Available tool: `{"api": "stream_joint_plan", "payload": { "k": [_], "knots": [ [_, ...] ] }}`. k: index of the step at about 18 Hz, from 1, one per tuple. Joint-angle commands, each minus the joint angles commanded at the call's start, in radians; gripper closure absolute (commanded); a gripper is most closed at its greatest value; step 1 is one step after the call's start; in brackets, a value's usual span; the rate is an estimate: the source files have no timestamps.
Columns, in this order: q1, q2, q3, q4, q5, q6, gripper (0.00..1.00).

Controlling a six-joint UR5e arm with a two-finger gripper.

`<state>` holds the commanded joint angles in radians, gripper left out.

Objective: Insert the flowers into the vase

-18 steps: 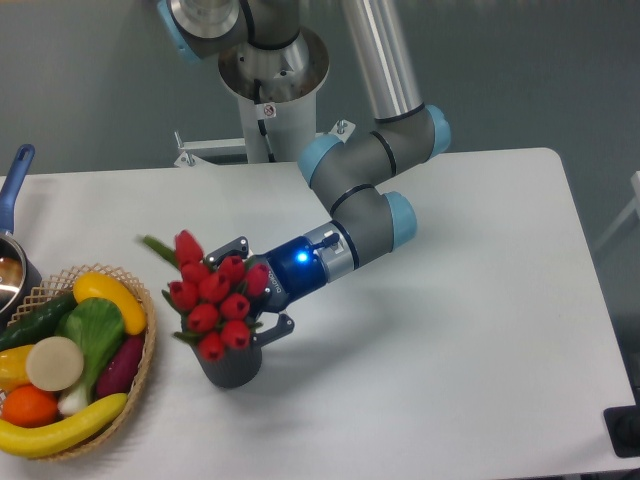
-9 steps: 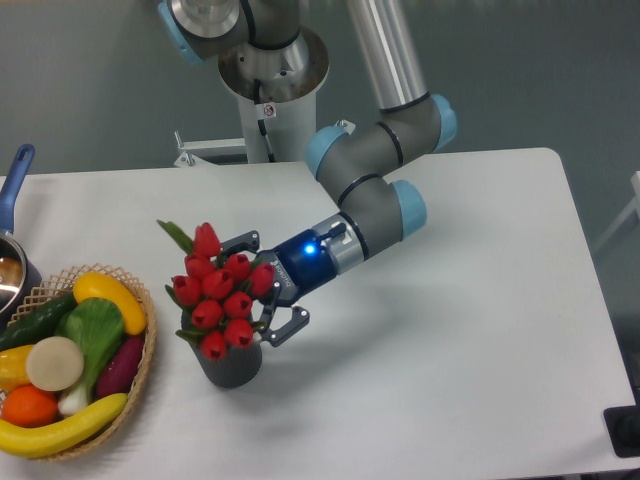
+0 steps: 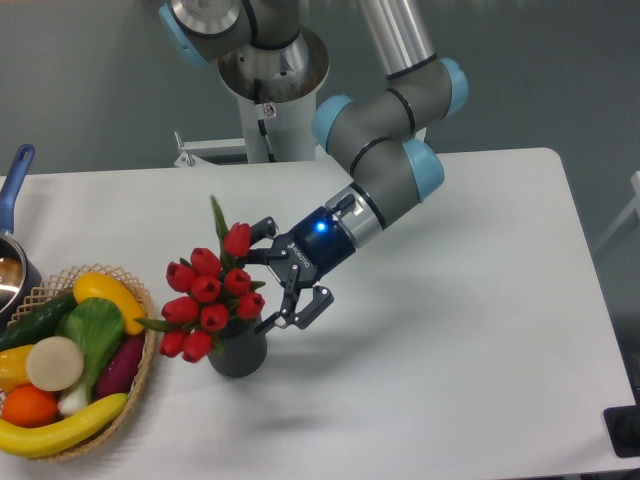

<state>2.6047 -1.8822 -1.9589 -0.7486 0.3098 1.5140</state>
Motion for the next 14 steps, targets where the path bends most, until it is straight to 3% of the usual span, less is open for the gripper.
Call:
{"api": "stream_joint_plan", "payload": {
  "k": [4,8,12,14],
  "knots": [
    [0.000,0.006,0.005,0.000,0.023,0.002,0.00],
    [0.029,0.031,0.027,0.002,0.162,0.014,0.00],
    [0.136,0.089,0.052,0.000,0.189,0.009,0.00],
    [0.239,0.121,0.087,-0.003,0.233,0.011,0.00]
  ]
}}
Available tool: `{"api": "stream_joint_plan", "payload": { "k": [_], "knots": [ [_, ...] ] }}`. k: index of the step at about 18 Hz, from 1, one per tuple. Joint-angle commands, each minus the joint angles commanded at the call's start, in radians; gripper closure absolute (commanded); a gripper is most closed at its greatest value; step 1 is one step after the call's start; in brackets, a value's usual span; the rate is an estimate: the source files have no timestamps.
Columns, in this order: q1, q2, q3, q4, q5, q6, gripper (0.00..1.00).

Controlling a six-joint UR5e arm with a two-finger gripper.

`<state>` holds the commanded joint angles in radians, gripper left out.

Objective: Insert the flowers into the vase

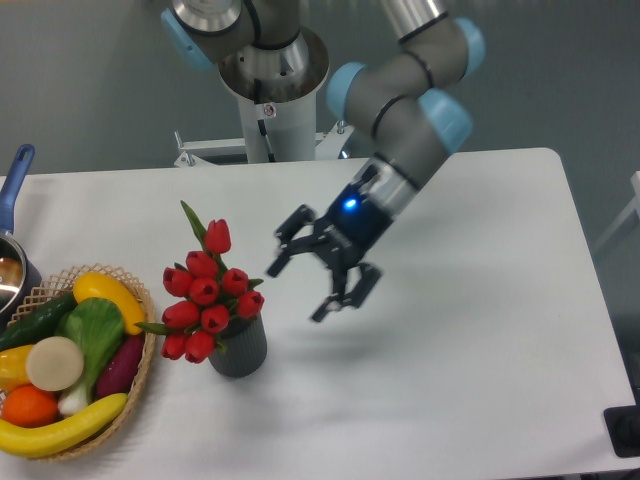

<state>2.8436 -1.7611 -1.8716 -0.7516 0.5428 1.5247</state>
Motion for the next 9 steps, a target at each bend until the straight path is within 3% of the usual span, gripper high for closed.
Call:
{"api": "stream_joint_plan", "payload": {
  "k": [2,5,9],
  "knots": [
    [0.028,0.021,0.009,0.002,0.070,0.027,0.00],
    [0.104,0.083,0.022,-0.002,0.284,0.043,0.00],
    [0.158,0.152,0.031,-0.032,0.367,0.045,0.00]
  ]
}}
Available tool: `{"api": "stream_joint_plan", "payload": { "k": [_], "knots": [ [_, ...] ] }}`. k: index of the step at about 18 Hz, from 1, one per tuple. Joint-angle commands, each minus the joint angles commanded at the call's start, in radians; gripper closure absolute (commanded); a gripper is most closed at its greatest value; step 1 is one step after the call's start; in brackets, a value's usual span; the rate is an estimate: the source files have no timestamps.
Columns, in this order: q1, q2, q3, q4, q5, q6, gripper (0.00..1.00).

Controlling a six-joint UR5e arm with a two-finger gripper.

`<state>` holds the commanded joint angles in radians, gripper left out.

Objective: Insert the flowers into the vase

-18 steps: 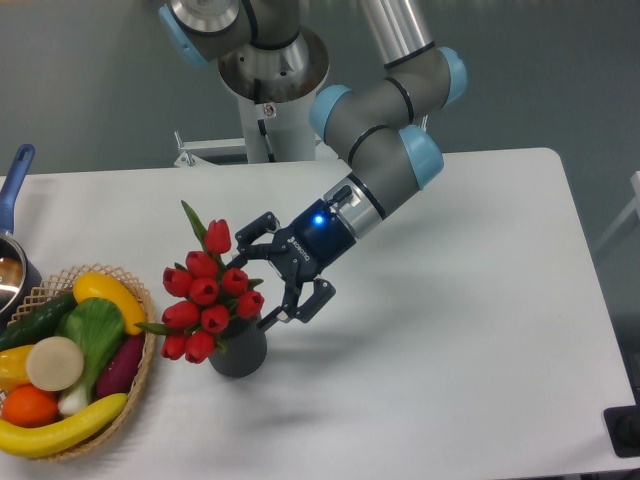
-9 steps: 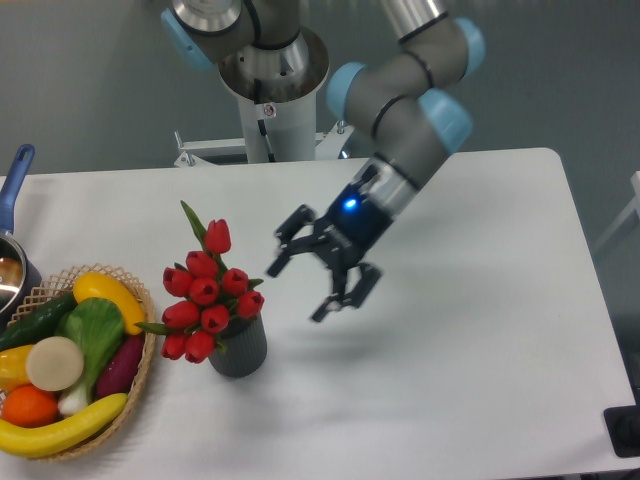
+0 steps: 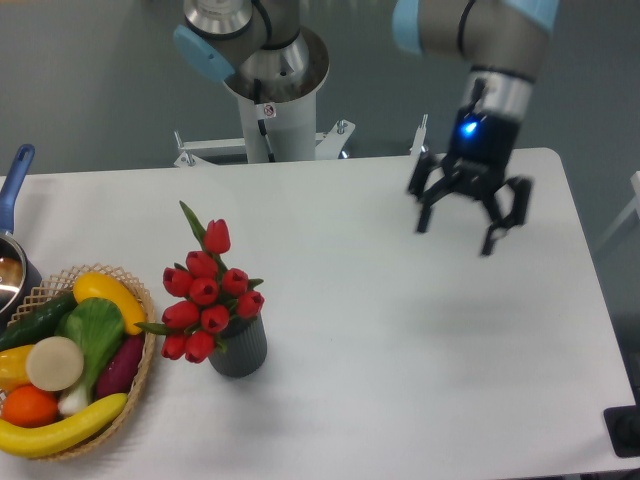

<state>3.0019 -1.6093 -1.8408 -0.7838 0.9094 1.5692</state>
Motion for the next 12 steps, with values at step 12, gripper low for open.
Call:
{"api": "stream_joint_plan", "payload": {
  "k": [12],
  "knots": [
    [0.017,0.045,0.123,-0.339,0.404,0.426,0.00]
  ]
}}
